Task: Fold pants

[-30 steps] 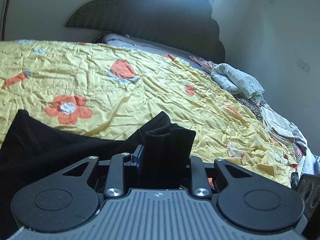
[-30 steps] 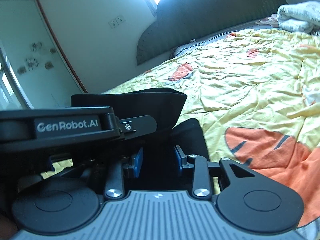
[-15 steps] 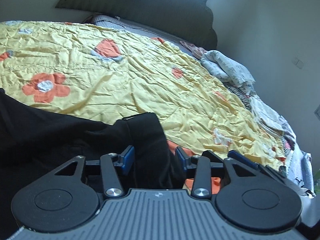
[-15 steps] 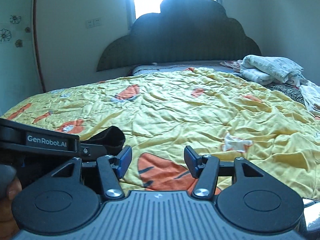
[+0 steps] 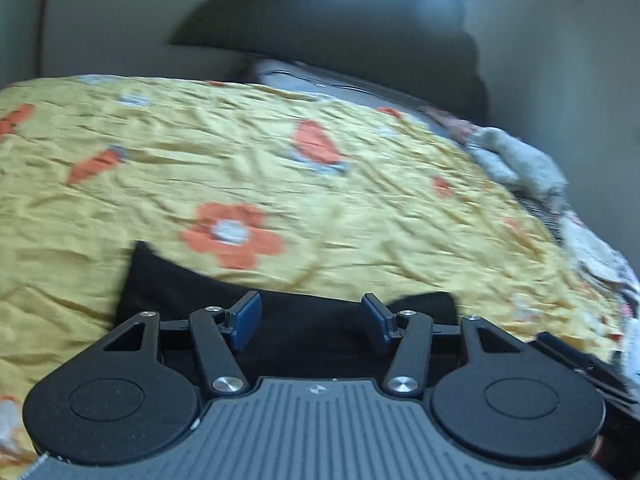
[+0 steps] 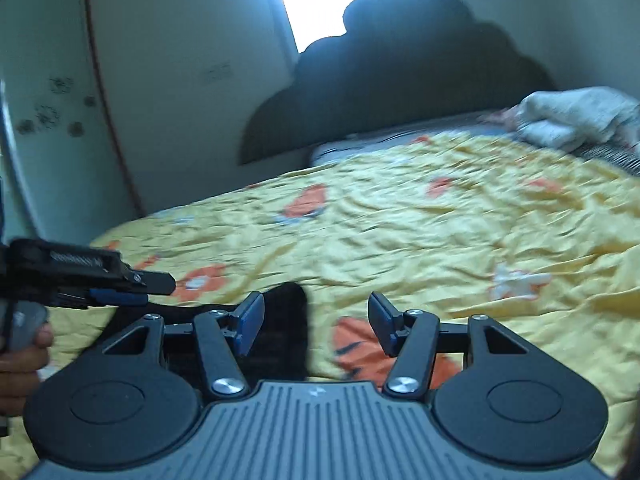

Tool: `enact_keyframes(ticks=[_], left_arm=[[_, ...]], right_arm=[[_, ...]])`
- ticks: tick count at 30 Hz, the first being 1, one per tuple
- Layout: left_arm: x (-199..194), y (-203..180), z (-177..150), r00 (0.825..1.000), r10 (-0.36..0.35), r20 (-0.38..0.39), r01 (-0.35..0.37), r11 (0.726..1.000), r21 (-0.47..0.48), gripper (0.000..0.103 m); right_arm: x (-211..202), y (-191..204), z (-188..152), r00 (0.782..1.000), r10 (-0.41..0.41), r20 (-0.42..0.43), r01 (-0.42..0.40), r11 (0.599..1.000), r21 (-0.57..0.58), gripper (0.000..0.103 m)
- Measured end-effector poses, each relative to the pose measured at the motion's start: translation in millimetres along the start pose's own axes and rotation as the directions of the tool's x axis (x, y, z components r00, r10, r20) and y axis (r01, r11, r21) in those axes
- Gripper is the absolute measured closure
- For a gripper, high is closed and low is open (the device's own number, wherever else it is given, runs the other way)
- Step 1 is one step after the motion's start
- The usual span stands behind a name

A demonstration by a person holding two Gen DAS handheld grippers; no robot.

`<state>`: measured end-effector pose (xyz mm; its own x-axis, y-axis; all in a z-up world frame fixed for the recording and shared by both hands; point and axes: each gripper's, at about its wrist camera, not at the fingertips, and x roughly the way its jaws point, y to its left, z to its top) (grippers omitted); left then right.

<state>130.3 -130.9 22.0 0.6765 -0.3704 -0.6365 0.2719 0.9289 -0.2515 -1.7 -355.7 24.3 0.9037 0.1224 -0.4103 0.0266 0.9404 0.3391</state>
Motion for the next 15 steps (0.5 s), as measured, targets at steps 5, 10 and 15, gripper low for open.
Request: enact_keyframes(ticks=[5, 10, 15], left_arm=[[1.7, 24.2, -2.2, 0.999, 0.042, -0.022, -0.042, 0.999, 0.006, 0.045], [22.3, 22.5, -15.4, 0.990, 0.127, -0.059, -0.123, 0.990, 0.061, 0.045], [20.2, 22.3, -19.8, 0.989, 0.138, -0.046, -0.135, 0.988, 0.077, 0.042]], right_arm=[[31.9, 29.7, -1.8, 0.973, 0.220, -0.074, -0.223, 0.974, -0.036, 0.046], [76.1, 60.2, -13.0, 0.966, 0.149, -0.212, -0.186, 0.969, -0.165, 0.047], [81.8, 54.4, -10.0, 0.982, 0.025, -0.185, -0.063, 0.977, -0.204, 0.045]])
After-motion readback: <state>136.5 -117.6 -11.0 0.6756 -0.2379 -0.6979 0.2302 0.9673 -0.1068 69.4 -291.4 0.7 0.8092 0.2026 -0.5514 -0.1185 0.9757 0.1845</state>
